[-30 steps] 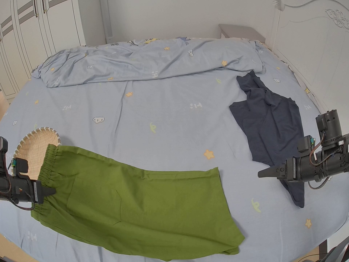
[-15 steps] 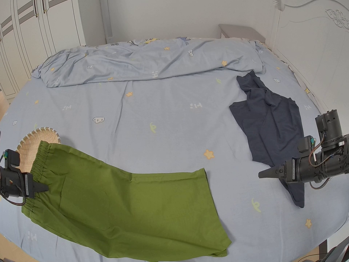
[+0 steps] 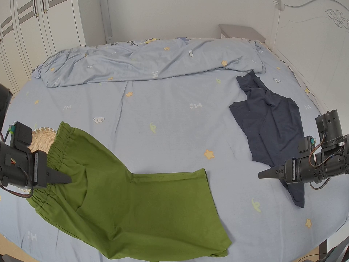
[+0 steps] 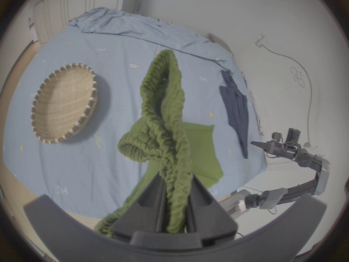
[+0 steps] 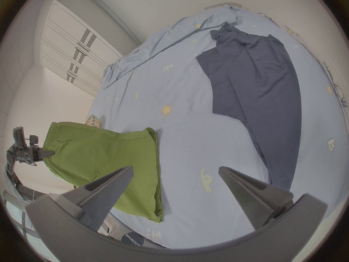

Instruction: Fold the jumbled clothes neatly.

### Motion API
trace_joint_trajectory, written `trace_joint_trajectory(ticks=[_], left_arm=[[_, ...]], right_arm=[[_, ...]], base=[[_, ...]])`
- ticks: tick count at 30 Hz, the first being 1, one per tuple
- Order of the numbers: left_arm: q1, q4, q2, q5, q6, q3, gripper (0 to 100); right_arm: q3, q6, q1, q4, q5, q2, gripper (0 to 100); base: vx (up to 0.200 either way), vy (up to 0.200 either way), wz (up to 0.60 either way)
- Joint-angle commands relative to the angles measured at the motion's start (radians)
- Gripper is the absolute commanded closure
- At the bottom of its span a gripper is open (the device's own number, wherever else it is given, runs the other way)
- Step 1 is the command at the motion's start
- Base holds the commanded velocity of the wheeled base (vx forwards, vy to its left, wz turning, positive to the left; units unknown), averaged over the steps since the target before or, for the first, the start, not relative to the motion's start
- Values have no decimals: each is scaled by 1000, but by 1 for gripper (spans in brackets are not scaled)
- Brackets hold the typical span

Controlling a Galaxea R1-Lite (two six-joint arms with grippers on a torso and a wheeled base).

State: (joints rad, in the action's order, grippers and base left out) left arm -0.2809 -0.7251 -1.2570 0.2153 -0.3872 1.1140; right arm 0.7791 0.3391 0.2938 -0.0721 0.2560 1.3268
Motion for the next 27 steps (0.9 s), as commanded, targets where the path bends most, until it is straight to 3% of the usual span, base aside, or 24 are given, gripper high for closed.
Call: trace_joint_trajectory(ticks=[1,6,10,16,18,19,27], left_arm=[[-258,-36,-105,-91,-177,110,100],[-343,-31,-213,-97,-249,153,100],[-420,61,-306,-129,-369,155,100],[-531,188,-420,-300,-535,158,100],[-531,188,-420,-300,-535,158,100],[-552,239,-447,-372,-588,158,100],[-620,251,-461,-392,-656,155,100]], right_arm=[[-1,0,-1,0,-1,2,0],[-1,0,-1,0,-1,2,0],[-1,0,1,0,-3,3,0],[-11,-2,1,2,-3,3,0],[-11,-2,1,2,-3,3,0],[-12,-2,1,2,-3,3,0],[-14,-2,1,2,-3,5,0]], base=[[0,0,0],[0,0,0],[0,0,0],[0,0,0],[0,0,0],[0,0,0],[0,0,0]])
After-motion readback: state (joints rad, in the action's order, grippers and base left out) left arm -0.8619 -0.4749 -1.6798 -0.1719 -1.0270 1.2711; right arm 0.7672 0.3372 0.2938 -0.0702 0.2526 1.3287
